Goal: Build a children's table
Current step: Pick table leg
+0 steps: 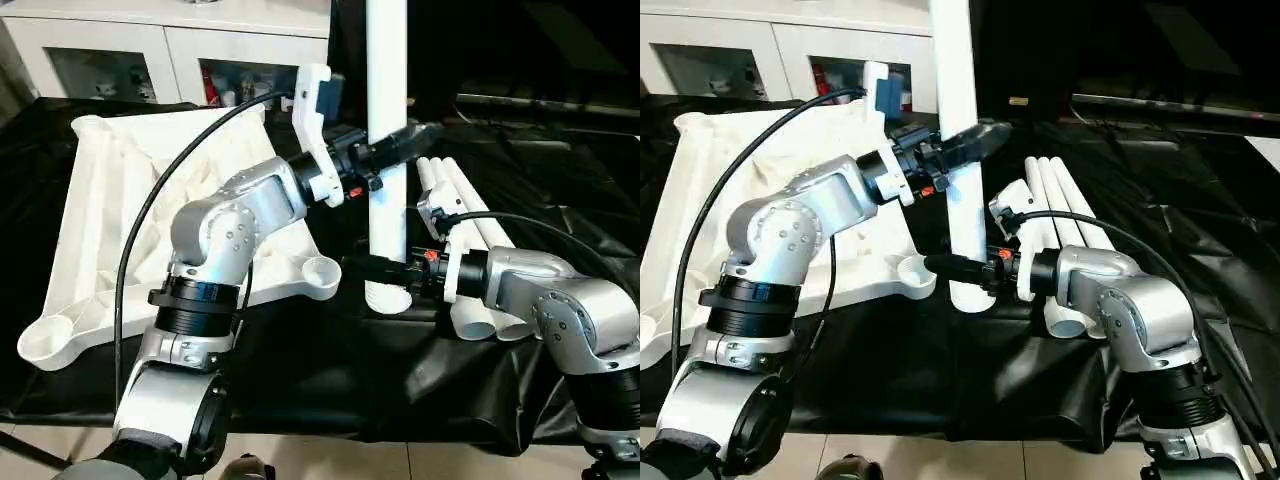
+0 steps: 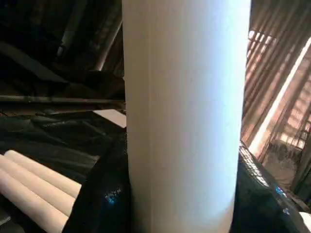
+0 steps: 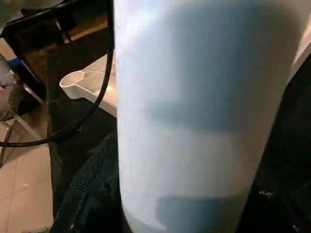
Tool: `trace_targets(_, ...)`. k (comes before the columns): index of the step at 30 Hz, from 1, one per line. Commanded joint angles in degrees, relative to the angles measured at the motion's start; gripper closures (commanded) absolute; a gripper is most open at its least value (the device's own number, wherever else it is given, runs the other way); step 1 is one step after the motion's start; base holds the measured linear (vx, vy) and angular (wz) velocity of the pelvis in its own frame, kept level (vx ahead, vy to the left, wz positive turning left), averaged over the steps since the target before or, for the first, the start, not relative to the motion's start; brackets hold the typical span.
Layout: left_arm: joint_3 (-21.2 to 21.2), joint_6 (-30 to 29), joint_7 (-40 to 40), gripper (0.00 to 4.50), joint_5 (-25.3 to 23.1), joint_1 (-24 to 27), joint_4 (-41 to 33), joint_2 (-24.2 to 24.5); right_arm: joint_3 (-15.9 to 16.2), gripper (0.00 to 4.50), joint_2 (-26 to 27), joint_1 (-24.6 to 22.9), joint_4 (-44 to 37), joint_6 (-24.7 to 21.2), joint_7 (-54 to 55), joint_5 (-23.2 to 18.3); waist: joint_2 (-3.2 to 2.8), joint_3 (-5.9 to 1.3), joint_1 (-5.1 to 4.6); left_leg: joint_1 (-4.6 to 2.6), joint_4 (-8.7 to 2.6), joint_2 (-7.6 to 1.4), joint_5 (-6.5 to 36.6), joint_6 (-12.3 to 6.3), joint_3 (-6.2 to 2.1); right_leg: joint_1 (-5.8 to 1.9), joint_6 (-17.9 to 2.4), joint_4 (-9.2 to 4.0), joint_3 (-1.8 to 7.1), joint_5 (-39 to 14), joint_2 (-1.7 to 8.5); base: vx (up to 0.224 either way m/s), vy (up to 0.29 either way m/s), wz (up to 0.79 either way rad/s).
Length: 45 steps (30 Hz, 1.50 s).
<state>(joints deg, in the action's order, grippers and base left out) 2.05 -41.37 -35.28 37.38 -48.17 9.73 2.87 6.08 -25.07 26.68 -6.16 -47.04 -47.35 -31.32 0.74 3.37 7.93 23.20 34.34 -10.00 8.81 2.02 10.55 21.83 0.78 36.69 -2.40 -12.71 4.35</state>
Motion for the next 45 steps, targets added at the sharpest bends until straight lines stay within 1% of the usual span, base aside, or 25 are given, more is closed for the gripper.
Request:
trace_targets(1,1.6,1.2,2.7,2.68,-1.3,-0.8,-0.5,0.6,0.7,2.52,-0.1,0.7,-1.9,2.2,0.3,1.4,0.27,-4.19,-0.25,-1.95,-3.65,-2.98,9.4,0.86,-1.17,-2.23,-12.4,-4.58,2.23,-3.4,3.88,0.0,0.0,0.0)
trace_targets(2,1.5,1.3,2.5,2.68,-1.3,-0.9,-0.6,0.7,0.8,2.52,-0.1,0.7,-1.8,2.4,0.5,1.6,0.27,-4.19,-0.25,-1.95,-3.65,-2.98,9.4,0.86,-1.17,-2.23,-12.4,-4.58,2.23,-3.4,3.88,0.0,0.0,0.0)
trace_targets(3,1.2,1.9,2.2,2.68,-1.7,-0.9,-1.0,0.7,0.6,2.17,0.1,0.9,-1.3,3.0,0.8,2.0,0.25,-4.2,-0.23,-1.93,-3.67,-3.0,9.3,0.98,-1.18,-2.22,-12.2,-4.59,2.23,-3.4,3.93,0.0,0.0,0.0)
trace_targets(5,0.7,2.0,1.7,2.68,-2.0,-1.1,-1.3,0.9,0.2,1.82,0.4,1.3,-0.9,2.8,0.9,1.6,0.28,-4.21,-0.26,-1.92,-3.68,-3.03,9.3,1.0,-1.22,-2.23,-12.1,-4.48,2.21,-3.2,3.87,0.0,0.0,0.0)
trace_targets(6,0.4,2.0,1.5,2.68,-2.1,-1.1,-1.4,1.1,-0.1,1.82,0.6,1.5,-0.8,2.5,0.9,1.3,0.46,-4.17,-0.32,-1.86,-3.68,-2.92,9.1,0.77,-1.19,-2.28,-11.9,-4.54,2.23,-3.2,3.88,0.0,0.0,0.0)
trace_targets(7,0.0,2.0,1.0,2.68,-2.3,-1.2,-1.5,1.3,-0.4,1.76,0.6,1.8,-0.7,2.1,0.8,0.9,0.48,-4.15,-0.3,-1.89,-3.66,-2.89,9.0,0.6,-1.13,-2.24,-11.7,-4.59,2.25,-3.7,3.88,0.0,0.0,0.0)
trace_targets(10,-0.9,2.1,-0.2,2.68,-2.6,-1.4,-2.0,1.9,-0.4,1.42,0.2,2.1,-0.7,2.1,0.2,0.7,0.59,-4.19,-0.24,-1.88,-3.67,-2.95,8.5,0.45,-1.14,-2.24,-11.6,-4.55,2.23,-3.8,3.91,0.0,0.0,0.0)
trace_targets(11,-2.0,2.0,-1.8,2.68,-2.6,-1.4,-2.6,2.5,-0.2,1.39,-0.3,2.3,-0.6,2.5,-0.4,0.9,0.72,-4.18,-0.3,-1.87,-3.65,-2.94,8.4,0.31,-1.12,-2.19,-11.6,-4.53,2.24,-3.6,3.83,0.0,0.0,0.0)
trace_targets(12,-2.0,2.0,-1.8,2.68,-2.6,-1.4,-2.6,2.5,-0.2,1.39,-0.3,2.3,-0.6,2.5,-0.4,0.9,0.79,-4.17,-0.27,-1.87,-3.66,-2.93,8.2,0.24,-1.1,-2.2,-11.5,-4.48,2.22,-3.6,3.85,0.0,0.0,0.0)
trace_targets(16,-4.0,1.6,-4.4,2.68,-2.8,-1.3,-3.4,3.6,0.0,1.39,-1.4,2.8,-0.2,2.5,-2.5,0.8,0.69,-4.14,-0.11,-1.92,-3.64,-3.03,8.1,0.24,-1.04,-2.09,-11.7,-4.43,2.24,-4.1,3.94,0.0,0.0,0.0)
trace_targets(19,-4.9,1.3,-5.5,2.68,-2.9,-1.1,-3.8,3.9,0.1,1.39,-1.8,3.0,-0.1,2.5,-3.2,0.8,0.82,-4.09,-0.11,-1.84,-3.63,-2.98,8.0,0.19,-0.99,-2.08,-11.7,-4.44,2.26,-4.2,3.95,0.0,0.0,0.0)
trace_targets(25,-5.5,0.4,-7.7,2.68,-1.6,-0.9,-4.8,4.2,0.2,1.39,-2.4,3.7,0.9,2.3,-4.6,0.9,0.88,-4.11,-0.13,-1.81,-3.56,-2.93,7.7,-0.01,-0.97,-2.13,-11.8,-4.46,2.26,-4.5,3.98,0.0,0.0,0.0)
trace_targets(26,-5.8,0.1,-8.3,2.68,-1.3,-0.7,-5.2,4.4,0.4,1.39,-2.7,3.8,1.0,2.2,-5.2,1.0,0.97,-4.11,-0.11,-1.8,-3.55,-2.95,7.7,-0.12,-0.96,-2.16,-11.9,-4.43,2.24,-4.5,4.02,0.0,0.0,0.0)
trace_targets(30,-6.0,0.0,-8.8,2.68,-1.2,-0.5,-5.2,4.7,0.6,1.39,-2.8,3.9,1.0,2.2,-5.9,0.9,0.95,-4.12,-0.12,-1.81,-3.48,-2.93,7.5,-0.42,-0.93,-2.11,-12.1,-4.41,2.25,-4.6,3.97,0.0,0.0,0.0)
trace_targets(31,-6.0,0.1,-8.8,2.68,-1.3,-0.5,-5.2,4.7,0.6,1.39,-2.8,3.8,1.0,2.1,-6.0,0.9,1.05,-4.07,-0.13,-1.81,-3.52,-2.95,7.6,-0.43,-0.92,-2.09,-12.1,-4.46,2.23,-4.8,3.95,0.0,0.0,0.0)
trace_targets(34,-5.9,0.1,-9.1,2.68,-1.4,-0.3,-5.2,4.8,0.8,1.39,-3.1,3.7,0.8,1.9,-6.6,0.6,1.08,-4.11,-0.12,-1.81,-3.5,-2.95,7.6,-0.39,-0.94,-2.14,-12.0,-4.42,2.23,-5.1,3.96,0.0,0.0,0.0)
trace_targets(38,-5.7,-0.1,-9.3,2.68,-1.4,-0.3,-5.2,4.8,1.1,1.39,-3.2,3.6,0.7,1.6,-7.4,0.5,1.02,-4.14,-0.06,-1.8,-3.47,-2.96,7.3,-0.42,-0.95,-2.13,-12.0,-4.36,2.23,-4.6,3.96,0.0,0.0,0.0)
trace_targets(39,-5.7,-0.1,-9.3,2.68,-1.4,-0.2,-5.4,4.8,1.1,1.39,-3.3,3.5,0.5,1.5,-7.5,0.5,1.12,-4.11,-0.08,-1.77,-3.5,-2.96,7.3,-0.46,-0.94,-2.13,-12.1,-4.39,2.21,-4.6,3.96,0.0,0.0,0.0)
trace_targets(45,-5.7,-0.3,-9.5,2.68,-1.1,-0.1,-5.6,4.9,1.2,1.39,-2.9,2.9,0.3,1.2,-7.4,0.3,1.07,-4.12,-0.05,-1.77,-3.48,-2.95,7.1,-0.55,-0.95,-2.16,-12.2,-4.34,2.2,-4.5,3.98,0.0,0.0,0.0)
